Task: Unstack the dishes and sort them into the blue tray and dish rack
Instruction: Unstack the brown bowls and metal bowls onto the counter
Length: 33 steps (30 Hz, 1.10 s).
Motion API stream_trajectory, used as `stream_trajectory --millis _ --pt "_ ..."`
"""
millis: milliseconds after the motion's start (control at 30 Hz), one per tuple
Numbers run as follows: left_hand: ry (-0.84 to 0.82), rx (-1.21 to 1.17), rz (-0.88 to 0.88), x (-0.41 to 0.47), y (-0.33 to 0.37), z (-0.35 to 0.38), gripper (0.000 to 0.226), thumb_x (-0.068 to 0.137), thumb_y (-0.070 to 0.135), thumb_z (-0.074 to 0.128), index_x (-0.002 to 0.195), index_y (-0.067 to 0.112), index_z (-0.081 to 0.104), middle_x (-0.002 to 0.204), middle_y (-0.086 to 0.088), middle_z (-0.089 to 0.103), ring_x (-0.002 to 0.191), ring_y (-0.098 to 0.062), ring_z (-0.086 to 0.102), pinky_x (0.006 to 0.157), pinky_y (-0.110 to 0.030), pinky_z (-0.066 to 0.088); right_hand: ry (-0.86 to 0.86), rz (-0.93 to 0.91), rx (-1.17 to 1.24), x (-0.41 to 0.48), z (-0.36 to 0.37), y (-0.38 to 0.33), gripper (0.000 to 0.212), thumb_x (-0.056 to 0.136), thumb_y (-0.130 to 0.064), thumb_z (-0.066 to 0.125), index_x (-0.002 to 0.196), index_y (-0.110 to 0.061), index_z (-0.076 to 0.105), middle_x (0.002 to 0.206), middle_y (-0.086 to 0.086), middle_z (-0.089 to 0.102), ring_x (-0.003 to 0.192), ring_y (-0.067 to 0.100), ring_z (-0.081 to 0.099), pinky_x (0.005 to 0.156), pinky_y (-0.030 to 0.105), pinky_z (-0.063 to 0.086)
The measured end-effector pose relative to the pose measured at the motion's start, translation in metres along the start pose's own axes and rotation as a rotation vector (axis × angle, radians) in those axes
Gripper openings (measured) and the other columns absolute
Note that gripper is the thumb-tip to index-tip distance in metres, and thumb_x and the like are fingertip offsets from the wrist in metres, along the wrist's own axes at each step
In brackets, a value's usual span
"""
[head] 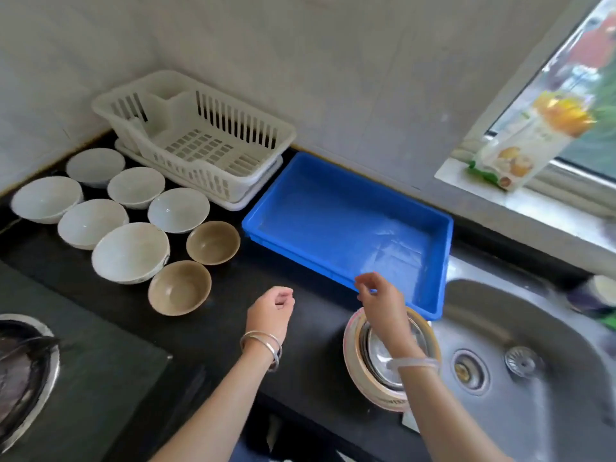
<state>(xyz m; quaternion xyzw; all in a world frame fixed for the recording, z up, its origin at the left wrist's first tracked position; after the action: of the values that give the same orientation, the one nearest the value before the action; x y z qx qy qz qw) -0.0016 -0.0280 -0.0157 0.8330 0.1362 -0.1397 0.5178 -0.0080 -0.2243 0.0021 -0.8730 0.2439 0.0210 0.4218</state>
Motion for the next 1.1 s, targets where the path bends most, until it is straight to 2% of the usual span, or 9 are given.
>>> stream_trajectory --millis 67,167,300,400,700,800,900,1033,1100 --pt "-0.100 0.030 0.045 -0.012 0.011 0.029 0.020 0.090 0.019 0.054 0.107 0.020 0.064 0.109 0.003 0.067 0.087 -0.004 0.056 0.078 -0.018 0.044 0.063 0.041 -0.060 -0.010 -0.026 0.028 0.016 0.093 -0.017 0.051 0.096 -0.022 0.066 0.094 0.000 0.070 0.078 0.017 0.064 0.063 0.017 0.046" --pt "-0.233 0.076 0.113 -0.032 0.023 0.066 0.021 0.089 0.021 0.057 0.108 0.019 0.064 0.104 0.007 0.066 0.090 -0.006 0.060 0.075 -0.014 0.043 0.130 0.088 -0.139 -0.025 -0.055 0.063 0.018 0.092 -0.017 0.053 0.104 -0.018 0.067 0.101 0.003 0.071 0.094 0.023 0.065 0.076 0.030 0.048" --pt "-0.309 0.236 0.189 -0.047 0.035 0.095 0.028 0.088 0.020 0.057 0.115 0.018 0.064 0.110 0.002 0.068 0.099 -0.012 0.063 0.082 -0.020 0.048 0.175 0.067 -0.297 -0.039 -0.071 0.088 0.017 0.087 -0.014 0.058 0.099 -0.014 0.070 0.095 0.008 0.067 0.089 0.029 0.062 0.066 0.028 0.035" --pt "-0.308 0.379 0.248 -0.051 0.039 0.102 0.024 0.089 0.018 0.052 0.109 0.021 0.066 0.104 -0.001 0.070 0.094 -0.018 0.064 0.082 -0.028 0.053 0.161 0.055 -0.360 -0.043 -0.070 0.096 0.014 0.087 -0.016 0.058 0.093 -0.014 0.070 0.087 0.008 0.063 0.084 0.028 0.060 0.063 0.027 0.032" --pt "-0.277 0.398 0.249 -0.052 0.041 0.108 0.029 0.094 0.022 0.044 0.117 0.017 0.061 0.109 -0.004 0.067 0.100 -0.020 0.061 0.088 -0.035 0.052 0.185 0.162 -0.230 -0.040 -0.077 0.105 0.010 0.085 -0.020 0.063 0.082 -0.014 0.055 0.078 0.002 0.062 0.072 0.023 0.055 0.060 0.030 0.038" --pt "-0.276 0.348 0.206 -0.049 0.041 0.109 0.029 0.096 0.022 0.041 0.116 0.017 0.061 0.109 -0.002 0.066 0.091 -0.013 0.057 0.078 -0.027 0.047 0.178 0.192 -0.167 -0.040 -0.085 0.108 0.014 0.087 -0.021 0.062 0.079 -0.014 0.053 0.074 0.002 0.061 0.070 0.024 0.054 0.060 0.030 0.035" --pt "-0.286 0.369 0.187 -0.046 0.044 0.112 0.030 0.095 0.020 0.042 0.116 0.016 0.061 0.114 -0.004 0.066 0.099 -0.018 0.059 0.078 -0.025 0.043 0.160 0.202 -0.142 -0.040 -0.092 0.111 0.015 0.088 -0.020 0.059 0.077 -0.013 0.051 0.074 0.003 0.061 0.070 0.025 0.054 0.060 0.031 0.035" --pt "-0.320 0.408 0.176 -0.043 0.048 0.116 0.029 0.093 0.017 0.047 0.118 0.014 0.060 0.114 -0.004 0.065 0.104 -0.018 0.060 0.079 -0.024 0.043 0.185 0.230 -0.042 -0.041 -0.103 0.116 0.014 0.088 -0.018 0.058 0.079 -0.012 0.051 0.080 0.010 0.067 0.074 0.032 0.063 0.068 0.037 0.049" --pt "-0.351 0.424 0.164 -0.042 0.051 0.121 0.024 0.091 0.015 0.051 0.112 0.013 0.062 0.102 -0.002 0.065 0.096 -0.017 0.060 0.077 -0.024 0.043 0.203 0.248 -0.003 -0.041 -0.108 0.117 0.014 0.088 -0.018 0.059 0.078 -0.014 0.051 0.080 0.011 0.068 0.075 0.033 0.066 0.072 0.041 0.053"
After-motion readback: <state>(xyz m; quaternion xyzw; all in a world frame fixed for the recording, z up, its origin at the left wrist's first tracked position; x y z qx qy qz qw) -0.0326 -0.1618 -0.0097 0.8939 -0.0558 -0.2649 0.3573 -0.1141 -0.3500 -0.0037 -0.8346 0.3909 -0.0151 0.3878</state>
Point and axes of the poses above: each hand's wrist, its own x-axis towards the middle knuckle, its own z-axis out of the palm, y = z × x, the point moved 2 cm from there along x, towards the middle knuckle
